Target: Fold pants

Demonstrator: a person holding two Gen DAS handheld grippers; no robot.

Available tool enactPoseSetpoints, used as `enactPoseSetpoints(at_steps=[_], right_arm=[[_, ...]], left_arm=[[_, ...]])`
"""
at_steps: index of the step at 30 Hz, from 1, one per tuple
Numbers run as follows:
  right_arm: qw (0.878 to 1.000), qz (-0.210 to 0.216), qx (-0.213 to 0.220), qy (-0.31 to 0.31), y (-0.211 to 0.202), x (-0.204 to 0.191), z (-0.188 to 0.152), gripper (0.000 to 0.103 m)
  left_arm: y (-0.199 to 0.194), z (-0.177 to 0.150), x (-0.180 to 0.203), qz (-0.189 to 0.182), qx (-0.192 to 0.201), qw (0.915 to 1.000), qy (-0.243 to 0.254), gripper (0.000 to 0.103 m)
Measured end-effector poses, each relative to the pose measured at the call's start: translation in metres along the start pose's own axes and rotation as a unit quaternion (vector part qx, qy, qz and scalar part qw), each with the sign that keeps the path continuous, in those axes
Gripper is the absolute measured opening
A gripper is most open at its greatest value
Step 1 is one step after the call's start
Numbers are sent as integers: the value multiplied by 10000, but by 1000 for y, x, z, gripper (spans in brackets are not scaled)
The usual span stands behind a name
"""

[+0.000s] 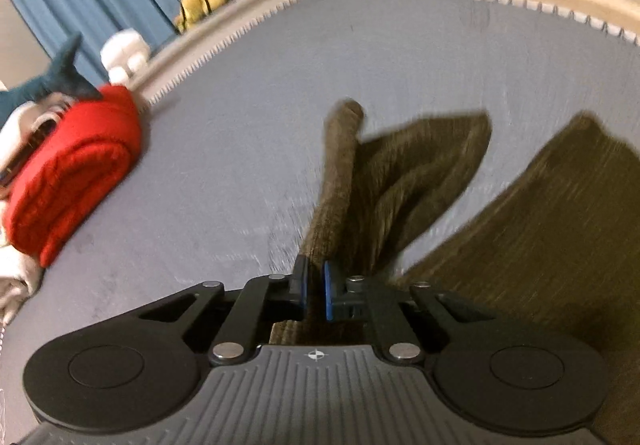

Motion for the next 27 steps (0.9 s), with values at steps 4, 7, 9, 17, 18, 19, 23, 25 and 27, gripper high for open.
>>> enactPoseSetpoints(at_steps=[4, 7, 9, 17, 18, 19, 23, 25, 27], right_arm=[[9985, 261, 462, -90, -65, 24, 16, 6], [9970, 204, 340, -668, -101, 53, -1, 6], [9934, 49, -247, -1117, -106, 82, -30, 6], [9942, -620, 5, 884, -112, 204, -4, 45], [9911, -720, 22, 1120, -107, 215, -1, 45], [9890, -787, -35, 1254, -101, 222, -1, 45], [9820, -847, -653, 1559, -66, 230, -21, 45], [9773, -1050, -840, 1635, -51, 234, -30, 45], [9725, -1235, -912, 1750, -36, 240, -39, 45]], left_arm=[[11, 7, 14, -126, 11, 9999, -90, 48], [15, 13, 30, -284, 23, 9996, -48, 48], [18, 17, 38, -351, 43, 9994, 19, 48], [26, 24, 41, -281, 102, 9995, -119, 51], [25, 24, 38, -239, 94, 9996, -129, 51], [25, 22, 36, -198, 87, 9997, -146, 51], [19, 15, 20, -18, 48, 9995, -299, 51], [17, 10, 13, 35, 15, 9993, -372, 51], [15, 5, 8, 97, -28, 9992, -376, 51]])
Point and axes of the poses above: each gripper's, at about its wrist camera, not at the fingertips, and y roughly the way its jaws point, x to its right, z to its top, the point moved 10 cm from there along y, roughly the way its jaws point, and after that the axes turned 15 degrees about -z, right-handed, at the moved point
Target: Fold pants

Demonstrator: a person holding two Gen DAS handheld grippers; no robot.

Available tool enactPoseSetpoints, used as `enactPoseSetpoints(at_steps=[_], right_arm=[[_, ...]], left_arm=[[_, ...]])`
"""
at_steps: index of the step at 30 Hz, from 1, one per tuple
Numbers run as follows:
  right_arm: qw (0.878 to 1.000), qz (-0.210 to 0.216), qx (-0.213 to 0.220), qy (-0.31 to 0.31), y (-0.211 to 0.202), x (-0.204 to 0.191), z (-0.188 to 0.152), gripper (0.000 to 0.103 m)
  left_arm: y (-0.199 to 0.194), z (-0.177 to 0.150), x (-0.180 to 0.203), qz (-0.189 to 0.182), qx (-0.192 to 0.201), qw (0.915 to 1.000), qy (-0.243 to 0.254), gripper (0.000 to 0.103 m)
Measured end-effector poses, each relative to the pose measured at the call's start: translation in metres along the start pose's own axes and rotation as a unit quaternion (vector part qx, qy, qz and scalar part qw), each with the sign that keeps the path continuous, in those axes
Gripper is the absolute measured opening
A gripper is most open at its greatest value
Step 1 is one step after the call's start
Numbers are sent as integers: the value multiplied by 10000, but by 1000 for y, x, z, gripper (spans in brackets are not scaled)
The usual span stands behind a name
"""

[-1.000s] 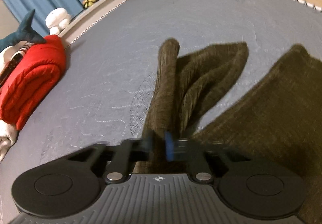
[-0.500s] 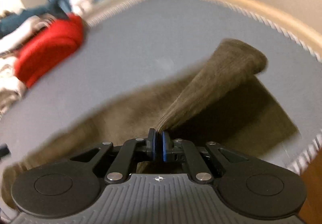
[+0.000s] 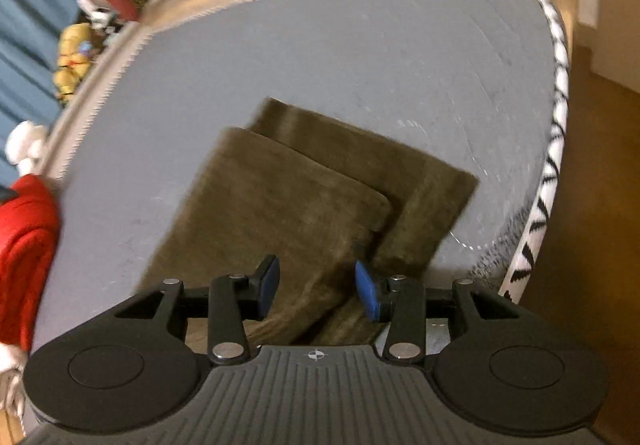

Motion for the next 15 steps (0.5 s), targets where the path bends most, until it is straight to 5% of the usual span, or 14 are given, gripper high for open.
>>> enactPoseSetpoints(at_steps=[5, 7, 8, 10, 15], right_arm=[[9989, -165, 307, 327, 21, 1, 12, 43], [9983, -140, 453, 344, 23, -3, 16, 34], [9982, -93, 501, 323, 25, -6, 17, 18], [9972, 72, 657, 356, 23, -12, 22, 13], [9729, 783, 2134, 419, -60, -22, 63, 12]], left_arm=[[0, -11, -9, 120, -122, 9998, 47, 51], [0, -12, -12, 145, -137, 9998, 30, 51], [0, -12, -12, 151, -132, 9998, 19, 51], [-1, -9, -12, 143, -107, 9998, 3, 51], [-2, -4, -5, 34, -19, 10000, 45, 51]])
Point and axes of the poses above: each gripper's, at about its wrist camera, not at the fingertips, and y roughly the way its jaws point, x to its right, z to its top, the point moved 10 cm from there along y, roughly the way its jaws point, and after that the axes turned 15 degrees about -z, right-handed, at the moved point
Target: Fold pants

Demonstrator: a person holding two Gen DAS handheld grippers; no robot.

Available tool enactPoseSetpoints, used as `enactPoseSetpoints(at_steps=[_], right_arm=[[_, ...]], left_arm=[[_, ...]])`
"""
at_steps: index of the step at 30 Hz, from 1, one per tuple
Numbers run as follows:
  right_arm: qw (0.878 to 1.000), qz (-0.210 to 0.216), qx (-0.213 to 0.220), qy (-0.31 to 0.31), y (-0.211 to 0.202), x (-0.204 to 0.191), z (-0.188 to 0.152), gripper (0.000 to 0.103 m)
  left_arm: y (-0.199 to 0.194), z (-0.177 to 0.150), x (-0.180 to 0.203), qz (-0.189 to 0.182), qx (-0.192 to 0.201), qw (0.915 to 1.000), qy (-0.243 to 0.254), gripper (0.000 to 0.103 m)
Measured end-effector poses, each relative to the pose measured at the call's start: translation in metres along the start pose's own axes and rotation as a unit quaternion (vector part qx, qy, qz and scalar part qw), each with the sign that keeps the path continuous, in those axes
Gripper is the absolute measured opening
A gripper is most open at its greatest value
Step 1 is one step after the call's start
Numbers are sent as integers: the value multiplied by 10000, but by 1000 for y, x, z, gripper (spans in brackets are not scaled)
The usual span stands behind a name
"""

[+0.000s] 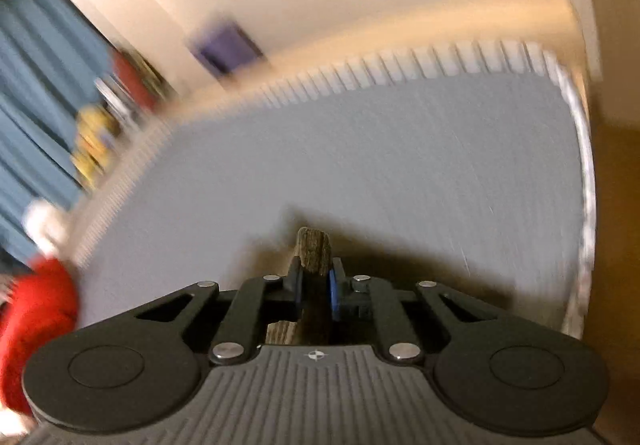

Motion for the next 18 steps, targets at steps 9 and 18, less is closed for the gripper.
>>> enactPoseSetpoints(at_steps=[9, 18], right_arm=[[9683, -2251, -941, 528, 37, 104, -34, 33], [9929, -1163, -242, -109, 15, 21, -17, 47]], left_arm=[[1, 0, 6, -41, -41, 10000, 75, 58], [5, -1, 5, 28, -108, 9999, 91, 59]])
Point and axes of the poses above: each gripper's, at about its wrist camera, not at the fingertips, and y roughly the way its jaws point, x to its right, z to its top, the point moved 10 cm from there along y, roughly the way its jaws point, and after that the axes turned 15 degrees about -z, right-handed, at the moved point
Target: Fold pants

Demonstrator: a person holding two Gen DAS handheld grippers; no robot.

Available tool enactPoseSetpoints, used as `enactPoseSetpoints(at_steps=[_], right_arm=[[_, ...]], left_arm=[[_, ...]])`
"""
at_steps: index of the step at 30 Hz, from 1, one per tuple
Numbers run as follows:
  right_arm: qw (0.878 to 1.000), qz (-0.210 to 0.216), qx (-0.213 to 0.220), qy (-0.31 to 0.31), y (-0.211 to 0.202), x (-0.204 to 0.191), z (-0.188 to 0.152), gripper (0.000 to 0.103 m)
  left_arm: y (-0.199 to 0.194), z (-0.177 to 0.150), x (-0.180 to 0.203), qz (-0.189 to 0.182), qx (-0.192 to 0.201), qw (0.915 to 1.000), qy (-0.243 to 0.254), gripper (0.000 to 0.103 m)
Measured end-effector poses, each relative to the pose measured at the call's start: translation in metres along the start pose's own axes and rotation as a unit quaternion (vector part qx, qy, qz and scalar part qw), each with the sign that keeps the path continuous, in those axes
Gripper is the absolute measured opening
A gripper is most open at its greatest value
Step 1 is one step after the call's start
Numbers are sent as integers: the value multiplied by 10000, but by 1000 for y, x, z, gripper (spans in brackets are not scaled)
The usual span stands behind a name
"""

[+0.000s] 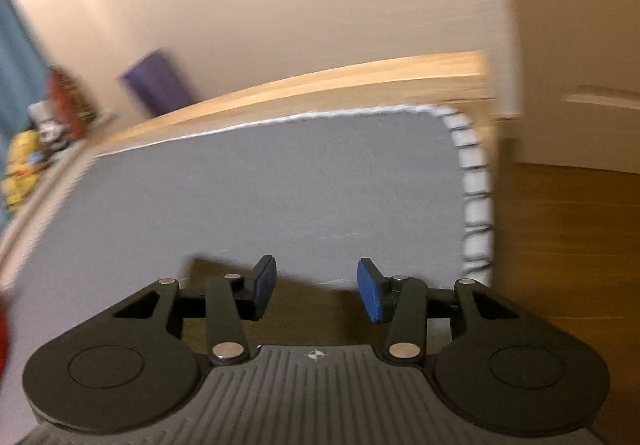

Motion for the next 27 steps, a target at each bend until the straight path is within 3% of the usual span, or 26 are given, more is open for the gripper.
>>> enactPoseSetpoints(at_steps=[4, 8, 16, 21, 23, 24, 26, 27], right_arm=[[9963, 541, -111, -663, 3, -54, -20, 47], [9913, 639, -349, -1094, 16, -95, -46, 47], [9901, 156, -786, -1156, 72, -126, -73, 47], [9873, -110, -573, -1479, 82, -143, -78, 49], [9806, -364, -399, -1884, 85, -153, -83, 49], [9743, -557, -257, -2168, 81, -154, -82, 41], [9661, -862, -36, -2433, 81, -158, -82, 13], [9671, -898, -27, -2381, 82, -158, -81, 7]], left_arm=[[0, -2, -9, 89, -29, 9999, -102, 59], [-4, -6, -22, 203, -26, 9996, -219, 59], [-23, -14, -52, 395, 38, 9982, -448, 59], [-30, -21, -63, 433, 4, 9978, -502, 59], [-30, -23, -64, 439, -31, 9979, -476, 59], [-30, -23, -65, 452, -54, 9979, -454, 59], [-29, -24, -66, 473, -84, 9979, -437, 59], [-28, -24, -68, 479, -90, 9978, -445, 59]])
Point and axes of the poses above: each gripper's, at about its wrist camera, not at the fingertips, and y roughly the way its jaws point, x to its right, z to its top, the point moved 10 cm from there along y, roughly the way its jaws point, and after that the axes turned 15 degrees about -z, right-handed, at the moved point
